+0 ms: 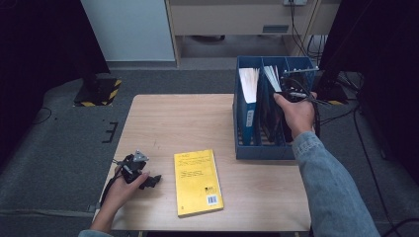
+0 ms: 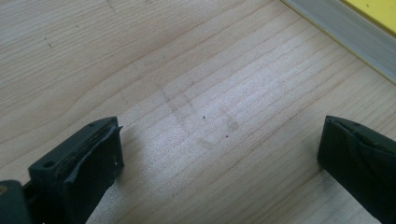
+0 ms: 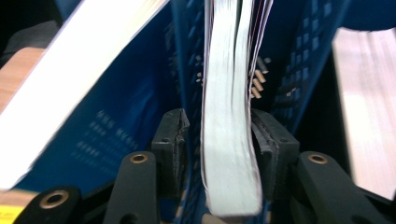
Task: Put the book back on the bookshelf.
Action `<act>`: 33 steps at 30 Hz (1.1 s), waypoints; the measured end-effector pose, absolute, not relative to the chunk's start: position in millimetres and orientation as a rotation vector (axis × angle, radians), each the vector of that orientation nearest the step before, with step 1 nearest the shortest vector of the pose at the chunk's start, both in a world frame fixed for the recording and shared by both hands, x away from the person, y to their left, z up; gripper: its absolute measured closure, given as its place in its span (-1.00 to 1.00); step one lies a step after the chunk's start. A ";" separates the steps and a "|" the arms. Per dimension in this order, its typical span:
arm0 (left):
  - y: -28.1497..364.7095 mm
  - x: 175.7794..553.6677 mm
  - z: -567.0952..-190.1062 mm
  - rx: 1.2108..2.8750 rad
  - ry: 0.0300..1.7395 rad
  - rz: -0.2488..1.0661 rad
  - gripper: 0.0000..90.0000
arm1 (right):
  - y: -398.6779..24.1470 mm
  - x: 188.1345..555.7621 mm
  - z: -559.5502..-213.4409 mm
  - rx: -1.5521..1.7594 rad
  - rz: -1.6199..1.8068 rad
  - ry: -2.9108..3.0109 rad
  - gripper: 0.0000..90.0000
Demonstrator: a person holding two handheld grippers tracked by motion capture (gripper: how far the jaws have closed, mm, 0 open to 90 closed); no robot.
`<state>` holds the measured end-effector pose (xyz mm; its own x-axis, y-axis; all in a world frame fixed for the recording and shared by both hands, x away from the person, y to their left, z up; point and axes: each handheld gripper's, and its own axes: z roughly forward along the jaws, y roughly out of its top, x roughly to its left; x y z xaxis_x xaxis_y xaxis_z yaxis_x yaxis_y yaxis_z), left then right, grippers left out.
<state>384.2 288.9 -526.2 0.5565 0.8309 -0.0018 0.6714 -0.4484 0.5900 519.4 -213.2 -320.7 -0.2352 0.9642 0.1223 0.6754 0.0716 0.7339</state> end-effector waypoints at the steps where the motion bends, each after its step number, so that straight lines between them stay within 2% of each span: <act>1: 288.8 384.2 -526.2 2.256 1.205 0.391 -1.00 | -212.4 518.6 -320.8 1.624 0.987 1.966 0.30; 4: 288.7 384.3 -526.1 2.256 1.205 0.390 -1.00 | -205.7 515.4 -320.9 1.617 0.999 1.997 0.37; 18: 288.7 384.5 -526.1 2.258 1.203 0.389 -1.00 | -198.1 514.4 -322.4 1.597 1.032 2.015 0.29; 25: 288.7 384.6 -526.1 2.258 1.203 0.388 -1.00 | -201.2 513.7 -325.0 1.602 1.050 2.008 0.18; 33: 288.9 384.3 -526.2 2.257 1.201 0.389 -1.00 | -208.9 506.7 -325.4 1.554 1.083 1.994 -0.13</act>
